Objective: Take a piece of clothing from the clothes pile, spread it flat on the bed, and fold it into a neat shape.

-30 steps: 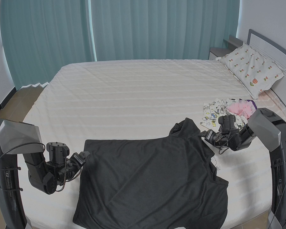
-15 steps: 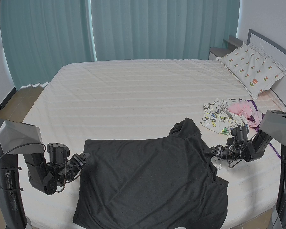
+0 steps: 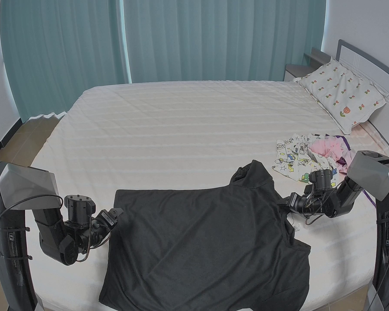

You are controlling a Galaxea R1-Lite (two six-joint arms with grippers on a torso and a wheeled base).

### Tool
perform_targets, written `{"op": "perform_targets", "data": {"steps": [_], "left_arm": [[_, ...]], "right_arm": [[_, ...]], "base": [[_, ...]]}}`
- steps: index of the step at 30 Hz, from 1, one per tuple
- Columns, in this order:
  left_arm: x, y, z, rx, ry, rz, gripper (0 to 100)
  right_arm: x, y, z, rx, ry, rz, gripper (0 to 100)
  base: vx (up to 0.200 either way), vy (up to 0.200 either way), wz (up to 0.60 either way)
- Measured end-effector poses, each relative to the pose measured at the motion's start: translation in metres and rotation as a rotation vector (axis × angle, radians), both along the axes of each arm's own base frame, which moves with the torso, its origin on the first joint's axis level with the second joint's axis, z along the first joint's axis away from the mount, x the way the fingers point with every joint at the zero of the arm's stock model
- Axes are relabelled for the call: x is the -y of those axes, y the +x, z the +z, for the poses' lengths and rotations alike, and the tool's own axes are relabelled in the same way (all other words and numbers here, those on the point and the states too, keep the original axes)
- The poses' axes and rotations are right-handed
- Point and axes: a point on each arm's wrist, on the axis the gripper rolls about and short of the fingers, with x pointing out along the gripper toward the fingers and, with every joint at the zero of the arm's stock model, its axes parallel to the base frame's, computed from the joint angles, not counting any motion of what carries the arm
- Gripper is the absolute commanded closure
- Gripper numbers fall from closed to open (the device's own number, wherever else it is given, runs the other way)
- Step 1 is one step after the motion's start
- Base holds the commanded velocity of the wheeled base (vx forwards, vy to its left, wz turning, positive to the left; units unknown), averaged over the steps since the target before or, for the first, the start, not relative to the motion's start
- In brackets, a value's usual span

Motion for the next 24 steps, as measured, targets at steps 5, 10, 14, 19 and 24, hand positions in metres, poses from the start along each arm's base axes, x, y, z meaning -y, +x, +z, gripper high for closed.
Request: {"op": "perform_targets", "data": {"steps": [5,10,14,19,24], "left_arm": [[0.0,0.0,-0.001,-0.001,0.0,0.0,0],[0.0,0.0,-0.001,-0.003,0.0,0.0,0],[0.0,0.0,-0.002,-0.005,0.0,0.0,0],[0.0,0.0,-0.002,-0.006,0.001,0.002,0],[0.0,0.0,-0.003,-0.01,0.004,0.0,0]], "right_arm": [[0.006,0.006,-0.003,0.01,0.002,-0.038,100],[0.016,0.014,0.008,0.043,0.034,-0.094,100],[0.02,0.018,0.018,0.088,0.032,-0.099,100],[0.02,0.024,0.025,0.136,0.013,-0.08,100],[0.02,0.026,0.026,0.149,-0.035,-0.041,100]], "base": [[0.0,0.0,0.0],[0.0,0.0,0.0],[0.0,0.0,0.0],[0.0,0.0,0.0],[0.0,0.0,0.0]]}}
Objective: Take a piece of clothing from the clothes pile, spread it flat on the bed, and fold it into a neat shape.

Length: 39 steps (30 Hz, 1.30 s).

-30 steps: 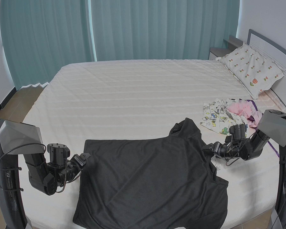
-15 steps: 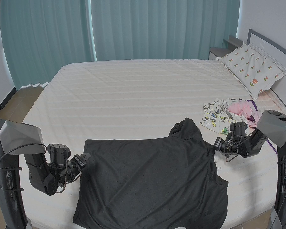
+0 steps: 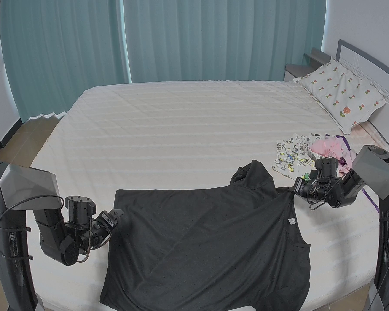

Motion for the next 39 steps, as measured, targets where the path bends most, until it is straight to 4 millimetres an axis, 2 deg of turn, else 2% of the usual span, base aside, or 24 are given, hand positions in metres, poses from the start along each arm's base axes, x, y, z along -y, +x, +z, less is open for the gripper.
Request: {"op": "perform_targets", "data": {"steps": [1,13,18,27,33,34,39], "left_arm": [[0.0,0.0,0.0,0.0,0.0,0.0,0],[0.0,0.0,-0.001,-0.001,0.0,0.0,0],[0.0,0.0,-0.001,-0.001,0.0,0.0,0],[0.0,0.0,-0.001,-0.003,0.0,0.0,0],[0.0,0.0,-0.001,-0.004,-0.001,-0.001,0],[0.0,0.0,-0.001,-0.004,-0.001,-0.001,0],[0.001,0.0,-0.001,-0.003,-0.001,-0.002,0]], "right_arm": [[0.0,-0.001,-0.002,-0.01,-0.012,0.007,0],[0.009,-0.012,-0.01,-0.057,-0.013,-0.004,0],[0.013,-0.03,-0.014,-0.111,0.0,0.012,0],[0.01,-0.077,-0.024,-0.168,0.009,0.133,0],[0.005,-0.088,-0.029,-0.192,0.003,0.162,0],[0.004,-0.088,-0.029,-0.196,0.002,0.165,100],[0.0,-0.091,-0.03,-0.208,-0.012,0.182,100]], "base": [[0.0,0.0,0.0],[0.0,0.0,0.0],[0.0,0.0,0.0],[0.0,0.0,0.0],[0.0,0.0,0.0],[0.0,0.0,0.0],[0.0,0.0,0.0]]}}
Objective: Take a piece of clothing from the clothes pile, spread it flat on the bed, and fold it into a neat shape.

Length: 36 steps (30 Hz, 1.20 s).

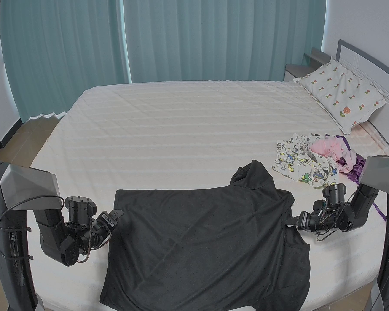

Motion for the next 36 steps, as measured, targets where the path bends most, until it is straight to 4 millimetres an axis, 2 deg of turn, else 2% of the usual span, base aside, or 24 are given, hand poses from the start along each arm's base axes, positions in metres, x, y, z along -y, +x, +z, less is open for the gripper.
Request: {"op": "perform_targets", "data": {"steps": [14,20,28,36], "left_arm": [[0.0,0.0,0.0,0.0,0.0,0.001,0],[0.0,0.0,0.0,0.001,0.0,0.001,0],[0.0,0.0,0.0,0.0,-0.001,0.002,0],[0.0,0.0,0.0,0.001,-0.001,0.002,0]], "right_arm": [[0.015,-0.013,0.005,-0.014,-0.017,-0.038,100],[0.032,-0.02,0.008,0.0,-0.061,-0.036,100],[0.044,-0.029,0.006,-0.025,-0.095,-0.027,100],[0.05,-0.029,0.006,-0.018,-0.128,-0.041,100]], "base": [[0.0,0.0,0.0],[0.0,0.0,0.0],[0.0,0.0,0.0],[0.0,0.0,0.0]]}}
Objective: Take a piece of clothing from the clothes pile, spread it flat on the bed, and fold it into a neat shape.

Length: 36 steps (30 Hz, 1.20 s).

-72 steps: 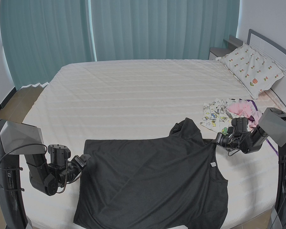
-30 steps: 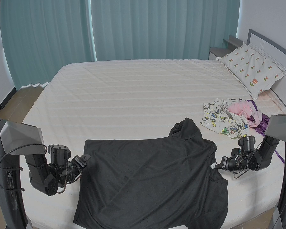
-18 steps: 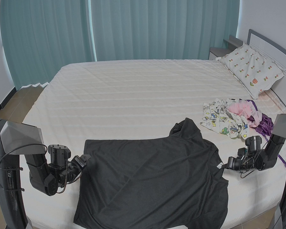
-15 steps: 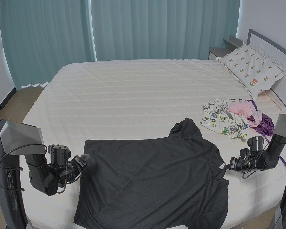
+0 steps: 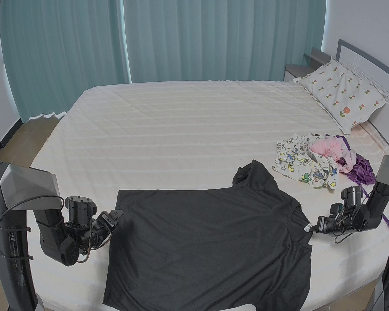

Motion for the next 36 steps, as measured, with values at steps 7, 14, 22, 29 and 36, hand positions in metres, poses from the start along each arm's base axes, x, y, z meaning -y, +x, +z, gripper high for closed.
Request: {"op": "perform_targets", "data": {"steps": [7,14,22,29,36], "left_arm": [[0.0,0.0,0.0,-0.001,-0.002,0.001,0],[0.0,0.0,0.001,0.0,-0.003,0.001,0],[0.0,-0.001,0.001,0.001,-0.003,0.002,0],[0.0,-0.002,0.001,-0.002,-0.002,0.002,0],[0.0,-0.002,0.001,-0.004,-0.001,0.001,0]], "right_arm": [[0.0,0.003,0.002,0.012,-0.008,0.002,0],[-0.003,0.022,0.024,0.098,0.035,-0.036,0],[-0.029,0.069,0.055,0.212,0.133,-0.09,0],[-0.061,0.118,0.065,0.303,0.139,-0.119,0],[-0.093,0.158,0.049,0.32,0.113,-0.139,0]], "base": [[0.0,0.0,0.0],[0.0,0.0,0.0],[0.0,0.0,0.0],[0.0,0.0,0.0],[0.0,0.0,0.0]]}}
